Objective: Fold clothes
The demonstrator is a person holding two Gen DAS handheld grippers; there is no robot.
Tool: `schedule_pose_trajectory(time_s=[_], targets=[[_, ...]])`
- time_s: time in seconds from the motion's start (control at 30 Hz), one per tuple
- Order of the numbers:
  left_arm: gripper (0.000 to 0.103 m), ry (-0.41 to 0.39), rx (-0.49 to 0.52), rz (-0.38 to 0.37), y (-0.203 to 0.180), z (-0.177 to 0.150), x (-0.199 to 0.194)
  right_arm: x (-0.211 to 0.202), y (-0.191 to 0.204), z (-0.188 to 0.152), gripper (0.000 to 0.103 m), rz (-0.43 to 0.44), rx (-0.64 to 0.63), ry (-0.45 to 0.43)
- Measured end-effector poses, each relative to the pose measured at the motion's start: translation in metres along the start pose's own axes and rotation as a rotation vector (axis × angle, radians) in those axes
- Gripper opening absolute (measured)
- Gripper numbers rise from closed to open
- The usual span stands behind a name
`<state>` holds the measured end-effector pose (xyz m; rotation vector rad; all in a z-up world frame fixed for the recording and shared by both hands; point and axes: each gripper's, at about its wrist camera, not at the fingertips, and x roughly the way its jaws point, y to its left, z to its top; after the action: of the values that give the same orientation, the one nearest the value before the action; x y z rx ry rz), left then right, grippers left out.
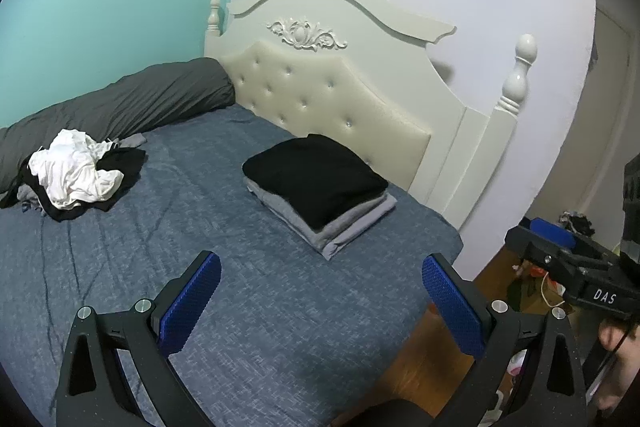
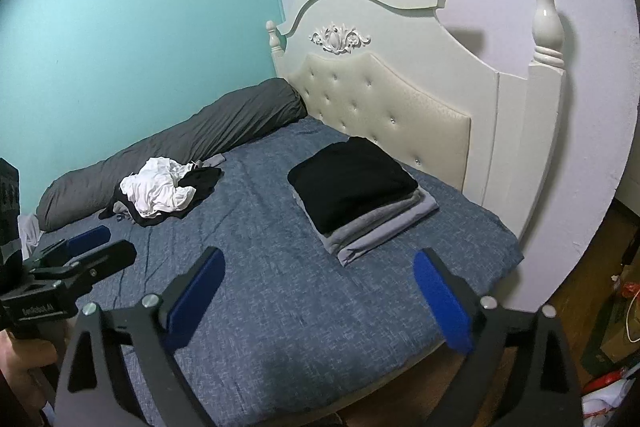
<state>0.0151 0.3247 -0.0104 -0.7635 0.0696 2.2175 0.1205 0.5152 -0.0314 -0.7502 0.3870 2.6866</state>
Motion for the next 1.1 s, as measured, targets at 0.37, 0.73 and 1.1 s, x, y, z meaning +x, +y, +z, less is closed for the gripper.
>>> schedule_pose_trajectory(time_s=[0.37,0.73,1.1], targets=[[0.103,0.001,0.002,0.018,0.002,-0.006,-0.009,-0.006,0.002,-0.003,0.098,-0.019,0.009,-0.010],[0.103,-0.012,0.023,0.036,-0.001,-0.011,-0.020,-0.007,0.004,-0.007,0.099,-0.022,-0.005,-0.002],[0.103,-0.005,0.019,0.037,0.001,-0.015,-0.025,-0.009,0.005,-0.009,0.100,-0.043,-0.011,-0.010]])
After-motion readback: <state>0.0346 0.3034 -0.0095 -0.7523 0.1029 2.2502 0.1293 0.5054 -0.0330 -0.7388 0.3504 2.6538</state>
